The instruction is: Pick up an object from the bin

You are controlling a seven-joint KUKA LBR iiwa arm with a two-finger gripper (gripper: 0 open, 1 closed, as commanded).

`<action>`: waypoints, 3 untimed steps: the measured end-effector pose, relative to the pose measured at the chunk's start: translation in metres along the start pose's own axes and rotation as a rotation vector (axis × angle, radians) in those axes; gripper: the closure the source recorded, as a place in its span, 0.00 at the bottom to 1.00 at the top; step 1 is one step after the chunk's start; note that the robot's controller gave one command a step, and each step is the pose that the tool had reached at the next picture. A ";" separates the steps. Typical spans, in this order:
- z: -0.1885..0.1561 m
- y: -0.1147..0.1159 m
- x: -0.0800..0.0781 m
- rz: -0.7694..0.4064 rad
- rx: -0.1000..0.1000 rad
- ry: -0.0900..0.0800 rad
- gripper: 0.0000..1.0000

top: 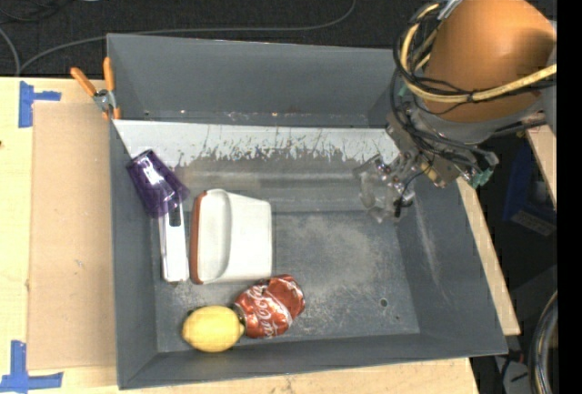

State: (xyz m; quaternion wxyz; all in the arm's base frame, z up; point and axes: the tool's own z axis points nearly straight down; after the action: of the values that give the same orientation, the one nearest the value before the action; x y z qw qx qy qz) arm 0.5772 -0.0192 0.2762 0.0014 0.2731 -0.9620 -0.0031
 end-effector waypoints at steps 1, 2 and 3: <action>0.011 -0.003 -0.005 0.014 0.010 -0.008 1.00; 0.047 0.069 0.005 0.135 0.000 -0.001 0.00; 0.045 0.065 0.005 0.139 0.004 -0.004 0.00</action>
Offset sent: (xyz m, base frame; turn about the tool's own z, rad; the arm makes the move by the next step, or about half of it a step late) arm -0.0387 0.0520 -0.0436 0.1391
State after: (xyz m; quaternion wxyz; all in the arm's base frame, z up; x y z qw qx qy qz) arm 0.5383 0.0339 0.2317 -0.0010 0.2059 -0.9786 -0.0017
